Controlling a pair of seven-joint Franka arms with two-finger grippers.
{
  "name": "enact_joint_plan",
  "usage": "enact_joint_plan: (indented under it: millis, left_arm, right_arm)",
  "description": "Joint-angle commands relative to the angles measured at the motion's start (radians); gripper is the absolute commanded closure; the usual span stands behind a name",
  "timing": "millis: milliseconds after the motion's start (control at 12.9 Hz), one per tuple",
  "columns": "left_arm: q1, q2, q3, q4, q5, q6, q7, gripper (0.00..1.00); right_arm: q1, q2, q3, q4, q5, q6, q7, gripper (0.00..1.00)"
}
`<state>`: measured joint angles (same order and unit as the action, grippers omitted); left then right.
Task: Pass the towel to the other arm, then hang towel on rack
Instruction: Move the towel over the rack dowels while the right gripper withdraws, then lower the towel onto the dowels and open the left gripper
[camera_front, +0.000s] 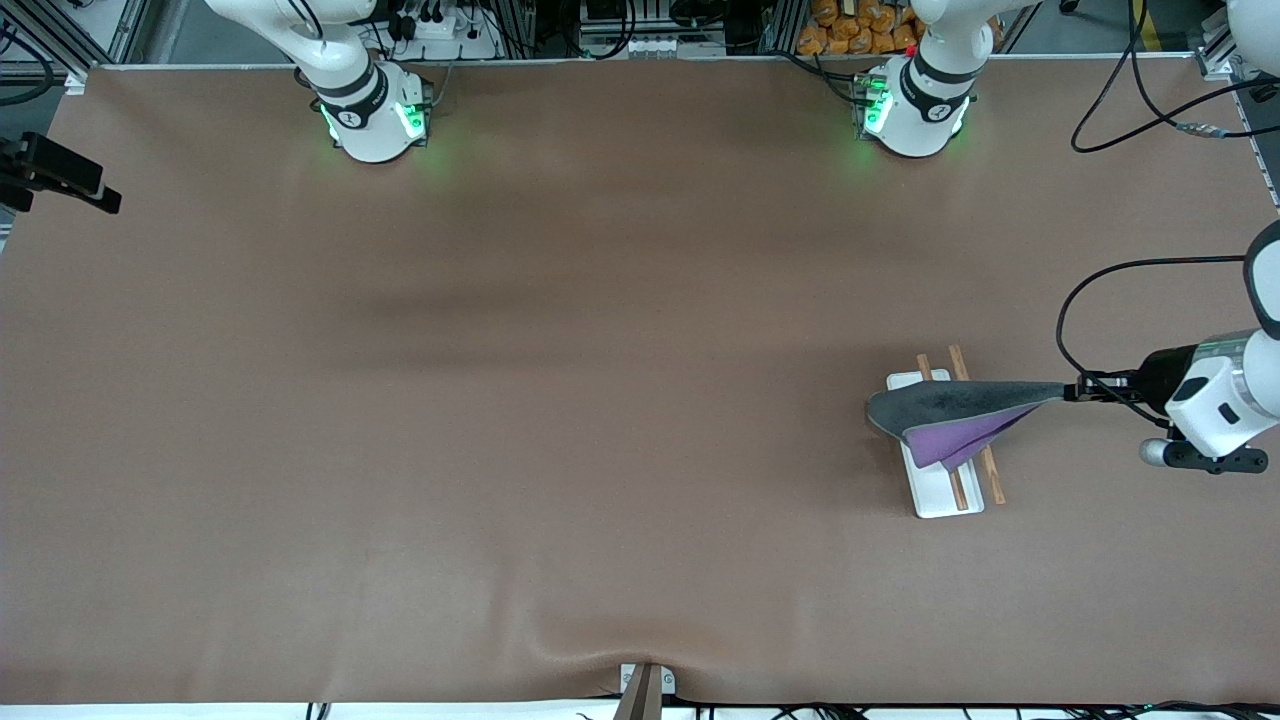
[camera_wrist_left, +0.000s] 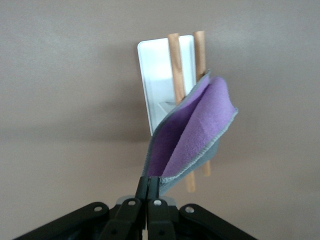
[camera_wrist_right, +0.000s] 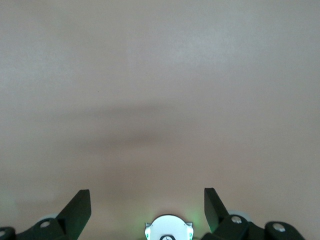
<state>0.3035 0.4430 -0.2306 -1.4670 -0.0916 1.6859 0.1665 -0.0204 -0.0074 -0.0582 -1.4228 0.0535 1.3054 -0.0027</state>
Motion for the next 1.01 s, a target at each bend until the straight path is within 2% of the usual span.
enact_joint_plan:
  millis: [0, 933]
  left_arm:
    - [0.043, 0.020, -0.009, 0.008, 0.010, -0.008, 0.063, 1.00]
    - [0.095, 0.075, -0.009, 0.010, 0.019, 0.003, 0.076, 1.00]
  right_arm:
    - [-0.016, -0.025, 0.018, -0.028, -0.014, 0.021, 0.021, 0.00]
    - [-0.013, -0.022, 0.020, -0.019, -0.015, 0.032, 0.021, 0.00]
